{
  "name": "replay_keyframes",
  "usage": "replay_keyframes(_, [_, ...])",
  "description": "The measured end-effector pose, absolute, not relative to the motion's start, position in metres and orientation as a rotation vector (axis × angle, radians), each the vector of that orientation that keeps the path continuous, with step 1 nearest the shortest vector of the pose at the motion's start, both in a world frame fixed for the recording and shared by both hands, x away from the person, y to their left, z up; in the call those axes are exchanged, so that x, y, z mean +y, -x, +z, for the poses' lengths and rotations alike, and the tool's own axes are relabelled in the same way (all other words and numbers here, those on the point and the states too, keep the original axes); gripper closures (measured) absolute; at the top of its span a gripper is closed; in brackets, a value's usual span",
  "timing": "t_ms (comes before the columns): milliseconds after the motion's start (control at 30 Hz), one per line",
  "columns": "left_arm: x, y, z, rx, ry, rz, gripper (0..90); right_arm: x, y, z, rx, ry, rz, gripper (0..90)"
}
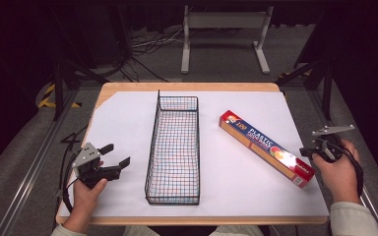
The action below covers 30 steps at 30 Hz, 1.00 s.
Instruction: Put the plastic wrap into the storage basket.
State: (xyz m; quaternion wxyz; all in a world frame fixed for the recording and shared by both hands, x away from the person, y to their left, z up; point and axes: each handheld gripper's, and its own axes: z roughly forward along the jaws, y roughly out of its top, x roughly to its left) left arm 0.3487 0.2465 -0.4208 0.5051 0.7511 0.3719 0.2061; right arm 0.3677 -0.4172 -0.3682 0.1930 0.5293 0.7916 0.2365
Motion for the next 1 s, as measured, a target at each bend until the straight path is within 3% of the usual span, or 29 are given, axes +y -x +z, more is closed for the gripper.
replay_keyframes(467, [0.246,-0.349,-0.421,0.895,-1.815,0.500,19.4,-0.449,-0.342,-0.398,2.172,-1.630,0.648,90.0])
replay_keyframes(1000, [0.244,-0.350,-0.420,0.892,-1.822,0.498,19.4,-0.387,-0.320,-0.405,2.345,-1.595,0.706,90.0])
